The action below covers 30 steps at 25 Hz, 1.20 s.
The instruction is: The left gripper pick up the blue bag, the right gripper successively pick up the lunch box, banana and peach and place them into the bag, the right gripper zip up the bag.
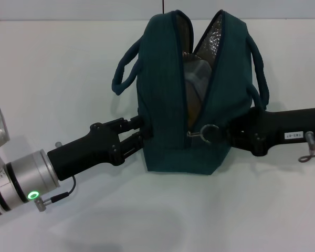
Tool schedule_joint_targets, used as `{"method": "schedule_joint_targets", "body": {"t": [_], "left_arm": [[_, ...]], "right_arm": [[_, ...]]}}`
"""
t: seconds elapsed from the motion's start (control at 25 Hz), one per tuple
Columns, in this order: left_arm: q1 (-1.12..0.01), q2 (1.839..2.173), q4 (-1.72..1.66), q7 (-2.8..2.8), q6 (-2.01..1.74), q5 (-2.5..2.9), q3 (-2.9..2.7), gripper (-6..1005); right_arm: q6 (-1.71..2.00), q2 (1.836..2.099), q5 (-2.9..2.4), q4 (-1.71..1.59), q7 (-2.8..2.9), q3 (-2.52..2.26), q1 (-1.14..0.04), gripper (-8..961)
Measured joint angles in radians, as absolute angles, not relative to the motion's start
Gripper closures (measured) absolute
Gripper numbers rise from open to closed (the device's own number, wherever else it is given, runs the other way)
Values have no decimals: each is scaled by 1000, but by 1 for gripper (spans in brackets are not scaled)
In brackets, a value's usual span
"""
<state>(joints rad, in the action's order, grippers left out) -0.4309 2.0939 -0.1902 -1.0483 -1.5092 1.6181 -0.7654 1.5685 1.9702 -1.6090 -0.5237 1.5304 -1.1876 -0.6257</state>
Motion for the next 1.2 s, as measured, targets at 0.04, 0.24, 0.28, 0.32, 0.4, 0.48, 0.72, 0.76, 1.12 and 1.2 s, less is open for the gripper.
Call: {"method": "schedule_joint_targets", "body": {"t": [0.04, 0.24, 0.28, 0.32, 0.4, 0.48, 0.72, 0.76, 1.12, 1.2], "left_arm": [[-431, 2094, -190, -1048, -1508, 1618, -765, 591], [-431, 2094, -190, -1049, -1499, 1618, -764, 591], [-431, 2094, -190, -1049, -1499, 1618, -764, 590], [-431, 2094, -190, -1049, -1499, 1618, -764, 590], [-431, 2094, -190, -1048, -1499, 1618, -764, 590], [-431, 2094, -190, -1048, -1499, 1618, -764, 590], [-433, 2094, -190, -1039, -1499, 1618, -766, 590], [-433, 2094, -190, -1036, -1499, 1618, -767, 590], [-400, 2086, -225, -1020, -1536, 1621, -768, 589], [-393, 2086, -232, -1013, -1557, 1625, -769, 589]], "right_arm": [[1571, 1966, -1619, -530, 1545, -1189, -625, 944], [1583, 1956, -1652, -571, 1583, -1182, -619, 945], [1583, 1957, -1650, -579, 1582, -1178, -614, 945], [1583, 1959, -1647, -588, 1578, -1171, -609, 945], [1584, 1974, -1645, -605, 1556, -1148, -599, 945], [1586, 1992, -1645, -621, 1533, -1127, -596, 945], [1606, 2018, -1642, -656, 1514, -1128, -621, 945], [1609, 2019, -1636, -655, 1508, -1128, -627, 945], [1615, 2019, -1513, -632, 1416, -1123, -636, 944], [1612, 2020, -1482, -613, 1385, -1123, -636, 945]]}}
